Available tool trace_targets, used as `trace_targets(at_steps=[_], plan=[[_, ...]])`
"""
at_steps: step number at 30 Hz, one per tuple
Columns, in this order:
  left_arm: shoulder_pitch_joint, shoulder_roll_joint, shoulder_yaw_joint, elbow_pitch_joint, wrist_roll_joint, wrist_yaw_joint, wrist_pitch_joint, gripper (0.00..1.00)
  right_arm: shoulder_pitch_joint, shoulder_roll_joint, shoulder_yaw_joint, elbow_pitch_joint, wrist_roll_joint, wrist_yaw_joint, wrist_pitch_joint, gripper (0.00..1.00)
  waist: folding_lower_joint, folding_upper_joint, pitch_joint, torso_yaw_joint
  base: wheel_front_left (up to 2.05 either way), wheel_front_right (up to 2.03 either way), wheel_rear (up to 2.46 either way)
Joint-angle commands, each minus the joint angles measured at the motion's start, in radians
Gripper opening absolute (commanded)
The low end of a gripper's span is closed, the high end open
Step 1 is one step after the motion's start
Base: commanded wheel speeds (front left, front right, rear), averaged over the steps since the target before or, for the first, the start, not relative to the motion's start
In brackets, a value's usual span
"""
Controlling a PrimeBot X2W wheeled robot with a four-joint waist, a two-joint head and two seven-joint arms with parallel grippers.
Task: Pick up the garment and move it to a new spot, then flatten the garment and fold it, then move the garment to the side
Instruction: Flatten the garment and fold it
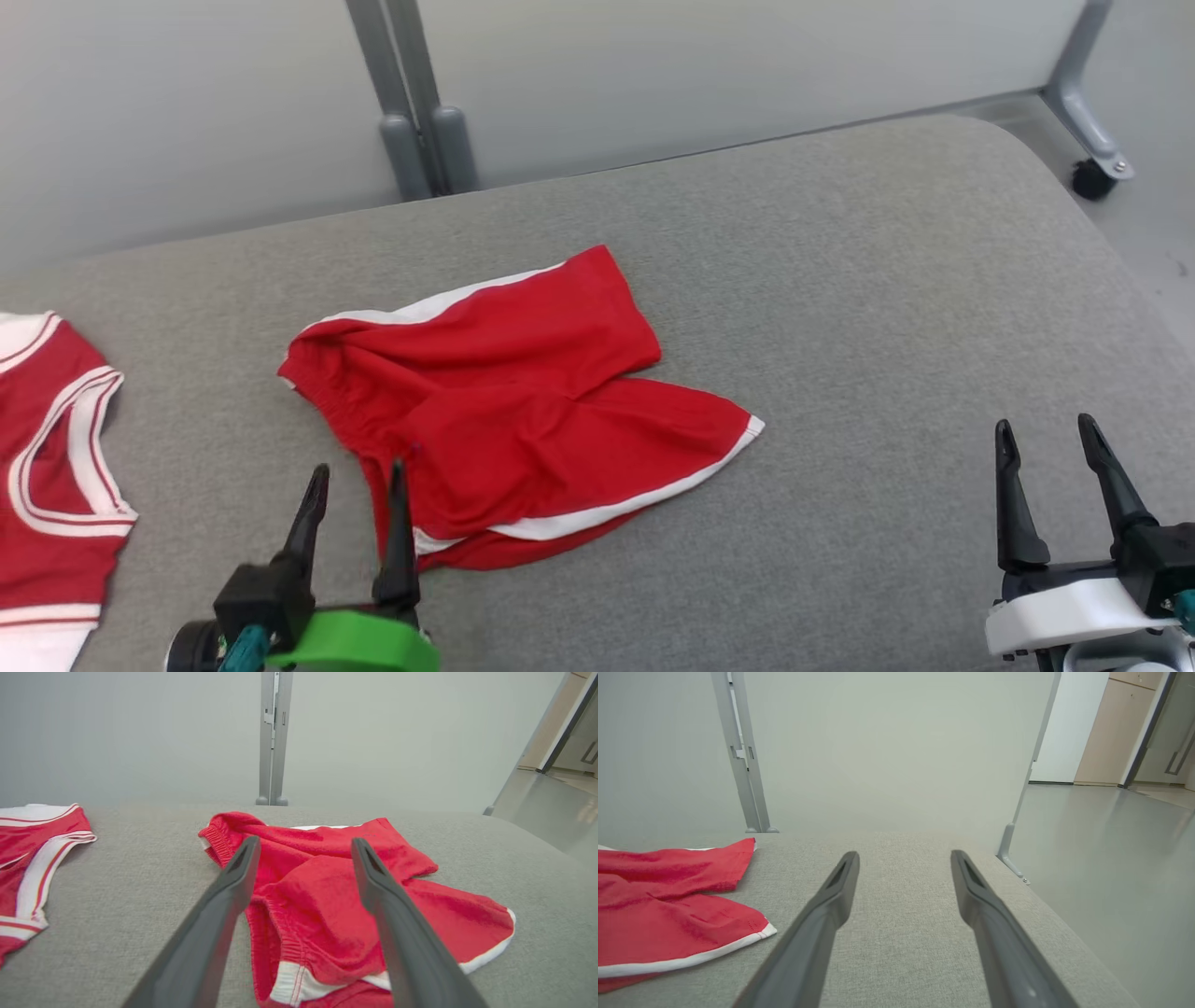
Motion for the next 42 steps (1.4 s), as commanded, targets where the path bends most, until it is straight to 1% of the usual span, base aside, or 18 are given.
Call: trace_targets(at_steps=[1, 2, 4, 6, 9, 11, 14, 17, 22, 29, 32, 33, 35, 36, 38, 39, 40, 42], plan=[[0.053, 0.004, 0.034, -0.02, 0.03, -0.024, 0.0, 1.0, 0.017, -0.001, 0.001, -0.002, -0.01, 0.0, -0.003, 1.0, 0.0, 0.0, -0.038, 0.078, 0.0, 0.0, 0.0], [0.08, 0.003, 0.058, -0.032, 0.044, -0.037, 0.0, 1.0, 0.019, -0.001, -0.003, 0.0, -0.012, 0.0, -0.003, 1.0, 0.0, 0.0, -0.041, 0.087, 0.0, 0.0, 0.0], [0.135, -0.012, 0.113, -0.048, 0.07, -0.075, -0.001, 1.0, 0.023, -0.001, -0.012, 0.008, -0.016, 0.0, -0.003, 1.0, 0.0, 0.0, -0.047, 0.105, 0.0, 0.0, 0.0], [0.178, -0.019, 0.149, -0.046, 0.1, -0.121, -0.001, 1.0, 0.029, -0.001, -0.017, 0.026, -0.025, 0.0, -0.003, 1.0, 0.0, 0.0, -0.053, 0.118, 0.0, 0.0, 0.0], [0.218, -0.048, 0.206, -0.028, 0.144, -0.186, -0.001, 1.0, 0.039, -0.005, -0.014, 0.069, -0.041, 0.0, -0.003, 1.0, 0.0, 0.0, -0.056, 0.133, 0.0, 0.0, 0.0], [0.231, -0.061, 0.235, -0.004, 0.18, -0.222, -0.001, 1.0, 0.038, -0.008, -0.008, 0.097, -0.049, 0.0, -0.003, 1.0, 0.0, 0.0, -0.057, 0.137, 0.0, 0.0, 0.0], [0.231, -0.09, 0.274, 0.022, 0.208, -0.264, -0.001, 1.0, 0.033, -0.008, -0.003, 0.124, -0.054, 0.0, -0.003, 1.0, 0.0, 0.0, -0.06, 0.14, 0.0, 0.0, 0.0], [0.218, -0.112, 0.302, 0.025, 0.231, -0.289, -0.001, 1.0, 0.03, -0.008, 0.007, 0.135, -0.059, 0.0, -0.003, 1.0, 0.0, 0.0, -0.059, 0.14, 0.0, 0.0, 0.0], [0.21, -0.132, 0.327, 0.03, 0.255, -0.315, -0.001, 1.0, 0.016, -0.008, 0.025, 0.141, -0.061, 0.0, -0.003, 1.0, 0.0, 0.0, -0.057, 0.135, 0.0, 0.0, 0.0], [0.199, -0.14, 0.349, 0.04, 0.277, -0.328, -0.001, 1.0, 0.013, -0.009, 0.035, 0.135, -0.056, 0.0, -0.003, 1.0, 0.0, 0.0, -0.055, 0.135, 0.0, 0.0, 0.0], [0.181, -0.142, 0.345, 0.026, 0.283, -0.33, -0.001, 1.0, -0.01, -0.006, 0.036, 0.129, -0.016, 0.0, -0.003, 1.0, 0.0, 0.0, -0.049, 0.138, 0.0, 0.0, 0.0], [0.176, -0.143, 0.341, 0.026, 0.272, -0.331, -0.001, 1.0, -0.02, -0.005, 0.044, 0.142, 0.002, 0.0, -0.003, 1.0, 0.0, 0.0, -0.044, 0.14, 0.0, 0.0, 0.0], [0.174, -0.143, 0.299, 0.081, 0.276, -0.332, 0.005, 1.0, -0.054, -0.01, 0.073, 0.189, 0.026, 0.0, -0.003, 1.0, 0.0, 0.0, -0.034, 0.144, 0.0, 0.0, 0.0], [0.149, -0.144, 0.269, 0.103, 0.283, -0.333, 0.02, 1.0, -0.074, -0.016, 0.097, 0.249, 0.044, 0.0, 0.027, 1.0, 0.0, 0.0, -0.027, 0.146, 0.0, 0.0, 0.0], [0.098, -0.14, 0.242, 0.126, 0.276, -0.334, 0.059, 1.0, -0.15, -0.048, 0.165, 0.302, 0.057, 0.0, 0.076, 1.0, 0.0, 0.0, -0.001, 0.152, 0.0, 0.0, 0.0], [0.081, -0.138, 0.226, 0.136, 0.277, -0.333, 0.085, 1.0, -0.186, -0.058, 0.179, 0.333, 0.073, -0.001, 0.114, 1.0, 0.0, 0.0, 0.014, 0.156, 0.0, 0.0, 0.0], [0.056, -0.136, 0.192, 0.15, 0.279, -0.334, 0.125, 1.0, -0.226, -0.087, 0.226, 0.378, 0.062, -0.001, 0.165, 1.0, 0.0, 0.0, 0.036, 0.165, 0.0, 0.0, 0.0], [0.006, -0.137, 0.146, 0.164, 0.268, -0.335, 0.176, 1.0, -0.286, -0.107, 0.274, 0.44, 0.073, -0.001, 0.226, 1.0, 0.0, 0.0, 0.065, 0.186, 0.0, 0.0, 0.0]])
